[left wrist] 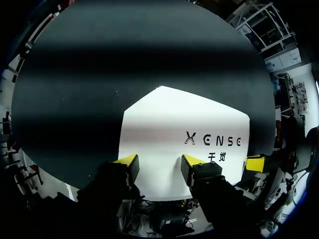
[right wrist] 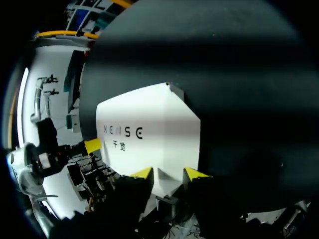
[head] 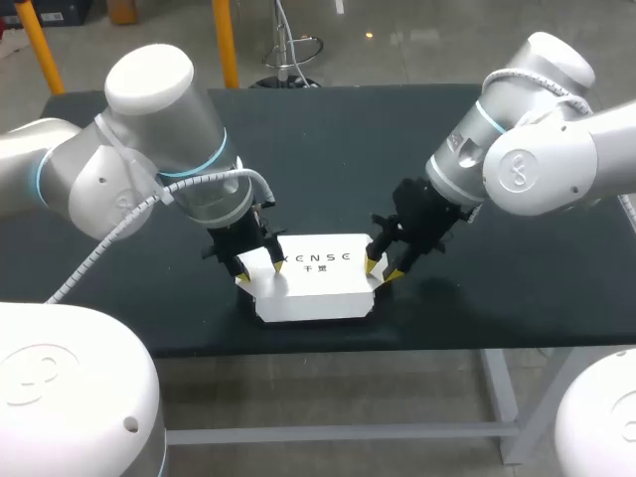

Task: Assemble the packaging by folding the flat box into shape, placing the metal phone stand inside, and closing the box properly

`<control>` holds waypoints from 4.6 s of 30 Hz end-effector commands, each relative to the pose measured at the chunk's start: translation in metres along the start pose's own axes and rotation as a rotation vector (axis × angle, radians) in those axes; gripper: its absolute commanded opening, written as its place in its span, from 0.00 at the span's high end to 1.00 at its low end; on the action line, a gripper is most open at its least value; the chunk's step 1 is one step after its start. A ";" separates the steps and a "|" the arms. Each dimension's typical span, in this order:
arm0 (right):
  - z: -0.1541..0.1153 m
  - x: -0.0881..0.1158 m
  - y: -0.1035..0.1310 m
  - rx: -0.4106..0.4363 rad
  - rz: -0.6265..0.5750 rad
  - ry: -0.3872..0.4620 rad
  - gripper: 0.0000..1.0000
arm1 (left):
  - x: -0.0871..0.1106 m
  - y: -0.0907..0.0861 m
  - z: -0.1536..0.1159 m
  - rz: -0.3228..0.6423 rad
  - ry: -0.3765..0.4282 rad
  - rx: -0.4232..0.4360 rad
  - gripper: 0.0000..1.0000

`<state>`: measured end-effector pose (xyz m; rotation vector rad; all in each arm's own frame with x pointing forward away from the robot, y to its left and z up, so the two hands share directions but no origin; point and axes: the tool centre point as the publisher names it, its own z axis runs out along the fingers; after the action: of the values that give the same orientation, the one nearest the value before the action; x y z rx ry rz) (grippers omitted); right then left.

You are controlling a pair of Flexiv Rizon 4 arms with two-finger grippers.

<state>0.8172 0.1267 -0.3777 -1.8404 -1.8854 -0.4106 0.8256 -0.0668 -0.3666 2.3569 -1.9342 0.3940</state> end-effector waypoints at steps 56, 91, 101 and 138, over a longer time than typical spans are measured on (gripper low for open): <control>0.013 0.012 0.012 -0.018 -0.045 0.219 0.54 | -0.010 -0.006 0.026 0.122 0.344 -0.058 0.55; 0.013 0.012 0.012 -0.018 -0.045 0.219 0.55 | -0.010 -0.006 0.026 0.119 0.340 -0.055 0.58; 0.016 0.009 0.011 -0.009 -0.043 0.219 0.54 | -0.011 -0.006 0.028 0.127 0.334 -0.062 0.61; 0.034 0.008 0.014 0.009 -0.028 0.266 0.54 | -0.001 0.000 0.025 0.186 0.411 -0.117 0.61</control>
<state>0.8246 0.1447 -0.3973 -1.6778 -1.7360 -0.6329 0.8303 -0.0634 -0.3857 1.8477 -1.9147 0.7041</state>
